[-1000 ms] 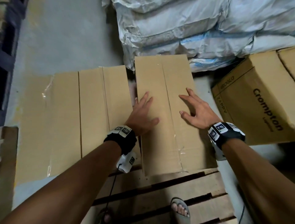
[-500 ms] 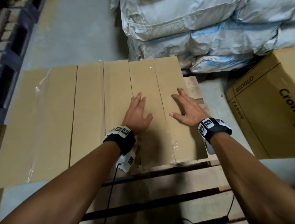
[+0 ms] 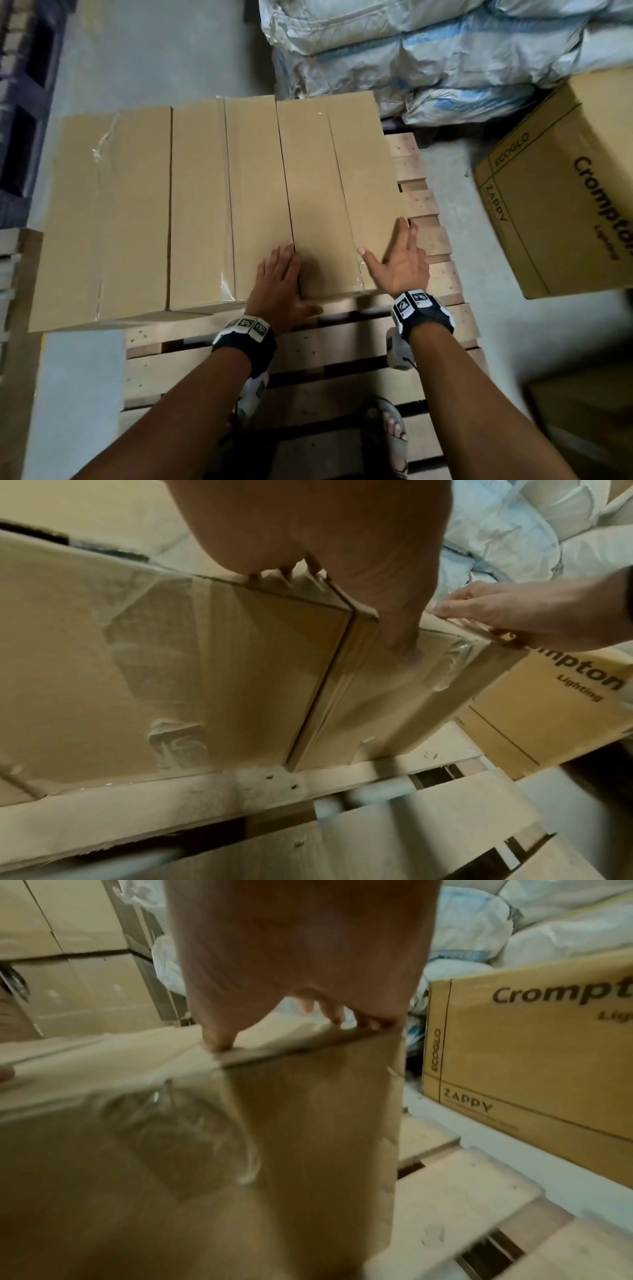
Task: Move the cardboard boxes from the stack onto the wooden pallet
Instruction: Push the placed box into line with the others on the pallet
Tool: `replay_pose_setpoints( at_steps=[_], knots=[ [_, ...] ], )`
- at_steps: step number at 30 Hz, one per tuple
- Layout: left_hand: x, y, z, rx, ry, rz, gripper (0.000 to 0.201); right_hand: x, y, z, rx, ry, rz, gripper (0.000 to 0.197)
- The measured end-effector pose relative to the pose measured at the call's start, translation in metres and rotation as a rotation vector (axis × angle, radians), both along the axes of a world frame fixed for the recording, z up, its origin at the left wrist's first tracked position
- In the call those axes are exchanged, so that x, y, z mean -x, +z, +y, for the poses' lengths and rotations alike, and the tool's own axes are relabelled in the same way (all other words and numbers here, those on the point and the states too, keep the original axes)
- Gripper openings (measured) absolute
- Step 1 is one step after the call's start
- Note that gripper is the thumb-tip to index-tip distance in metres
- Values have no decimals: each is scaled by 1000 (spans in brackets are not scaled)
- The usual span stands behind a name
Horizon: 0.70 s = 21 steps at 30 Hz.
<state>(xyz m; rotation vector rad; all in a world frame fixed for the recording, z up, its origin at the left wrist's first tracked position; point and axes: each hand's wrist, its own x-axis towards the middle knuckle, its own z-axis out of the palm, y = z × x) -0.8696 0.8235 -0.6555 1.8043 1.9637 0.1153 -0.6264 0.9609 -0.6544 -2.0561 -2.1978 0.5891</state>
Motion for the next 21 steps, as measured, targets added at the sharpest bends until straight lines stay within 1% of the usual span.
replay_pose_setpoints(
  at_steps=[5, 9, 12, 21],
  knots=[
    [9, -11, -5, -69, -13, 4, 107, -5, -8, -8, -72, 49, -79, 103],
    [13, -12, -1, -56, -37, 29, 104, -3, -10, -6, -104, 107, -106, 95],
    [12, -12, 2, -36, -29, 34, 99, -2, -10, -3, -109, 118, -87, 93],
    [10, -13, 4, -32, -7, 18, 94, -1, -16, 3, -129, 139, -81, 91]
  ],
)
